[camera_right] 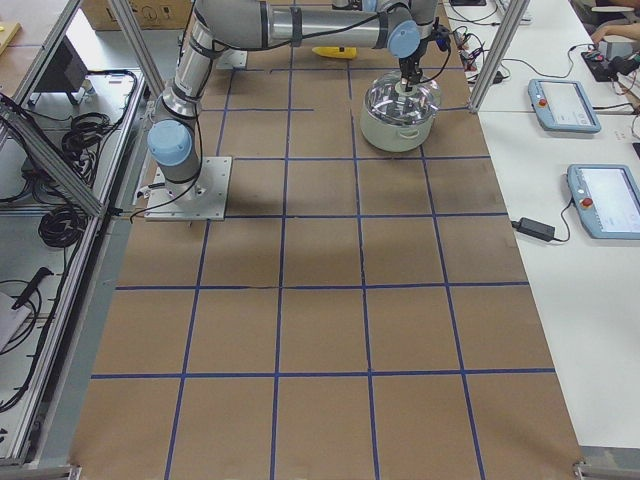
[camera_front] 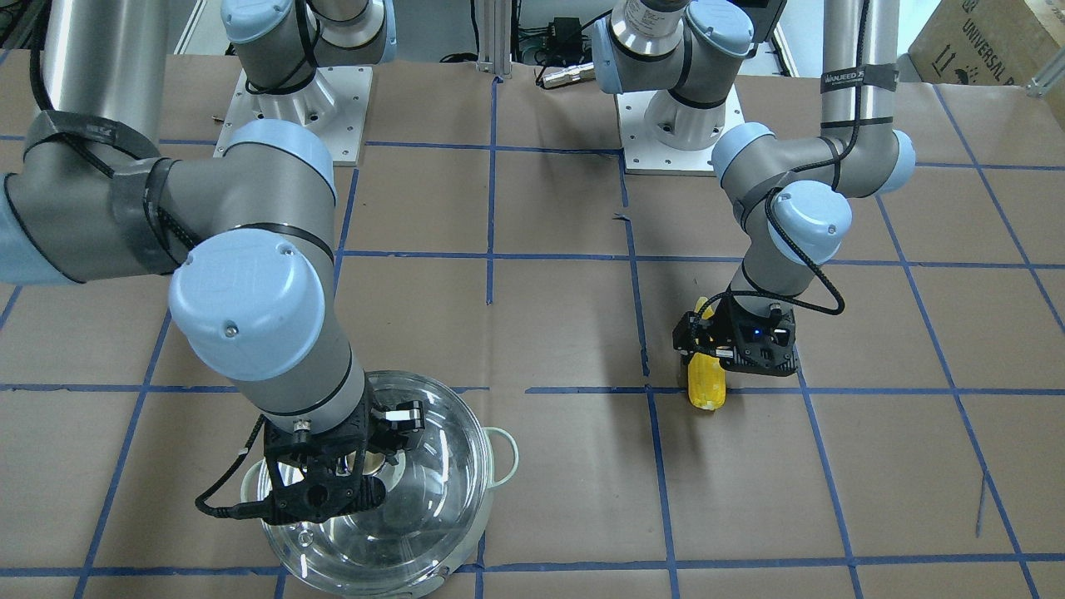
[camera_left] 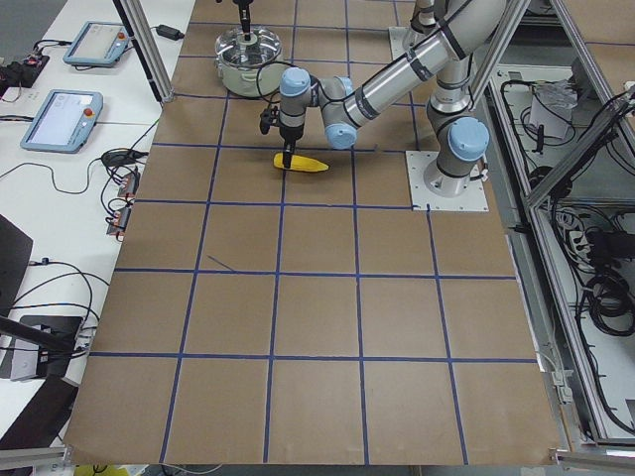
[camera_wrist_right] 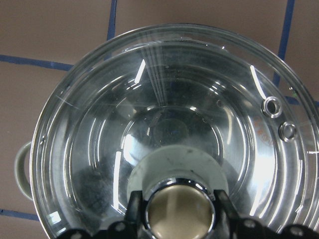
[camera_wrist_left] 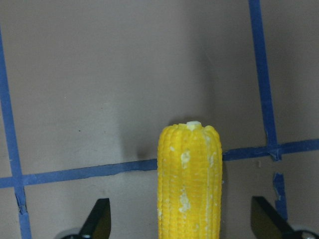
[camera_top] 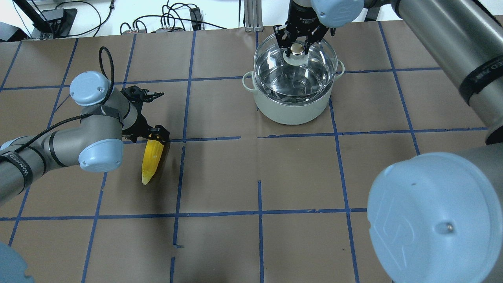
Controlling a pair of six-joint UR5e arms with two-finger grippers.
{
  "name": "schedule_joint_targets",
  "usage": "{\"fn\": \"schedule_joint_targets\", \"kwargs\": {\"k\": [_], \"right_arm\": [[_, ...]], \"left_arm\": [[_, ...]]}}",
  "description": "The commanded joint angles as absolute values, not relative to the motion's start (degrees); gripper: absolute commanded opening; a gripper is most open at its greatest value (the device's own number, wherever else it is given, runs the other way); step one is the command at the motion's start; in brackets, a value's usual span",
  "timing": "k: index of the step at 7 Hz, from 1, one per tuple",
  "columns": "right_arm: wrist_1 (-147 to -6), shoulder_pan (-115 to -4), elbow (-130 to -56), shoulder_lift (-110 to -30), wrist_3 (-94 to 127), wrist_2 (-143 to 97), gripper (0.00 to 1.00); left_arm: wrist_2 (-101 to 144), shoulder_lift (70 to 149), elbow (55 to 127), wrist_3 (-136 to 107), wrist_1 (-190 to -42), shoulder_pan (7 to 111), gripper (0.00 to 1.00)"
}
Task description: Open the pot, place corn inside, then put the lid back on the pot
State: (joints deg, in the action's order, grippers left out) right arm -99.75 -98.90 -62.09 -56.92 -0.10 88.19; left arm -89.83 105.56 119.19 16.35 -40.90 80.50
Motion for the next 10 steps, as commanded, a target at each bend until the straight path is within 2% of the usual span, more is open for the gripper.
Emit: {"fn": "schedule_joint_targets", "kwargs": {"k": [1,6,7,8,9,10], "right_arm": [[-97.0,-97.8,-58.5,-58.5,-0.4,88.3,0.18],[-81.2,-87.5,-58.6,-67.0,-9.2,88.2,0.18],[-76.2,-86.1,-59.0,-70.0,-9.8,88.2,0.18],[-73.8,-85.3,-59.1,-72.5,-10.1,88.2,0.18],[-72.5,-84.9,-59.2,-74.2,-10.1,88.2,0.18],[-72.5,-84.8,-59.0,-75.0,-10.1,88.6,0.18]], "left_arm": [[-90.0,105.6,120.0,16.3,-40.9,80.5,1.00],[-89.7,105.6,123.0,15.6,-35.8,80.5,1.00],[-89.8,105.6,123.1,15.5,-34.6,80.5,0.89],[-90.3,105.6,123.1,15.6,-34.5,80.5,0.52],[-90.3,105.6,123.2,15.5,-34.5,80.5,0.27],[-90.4,105.6,123.2,14.4,-34.5,80.5,0.18]]}}
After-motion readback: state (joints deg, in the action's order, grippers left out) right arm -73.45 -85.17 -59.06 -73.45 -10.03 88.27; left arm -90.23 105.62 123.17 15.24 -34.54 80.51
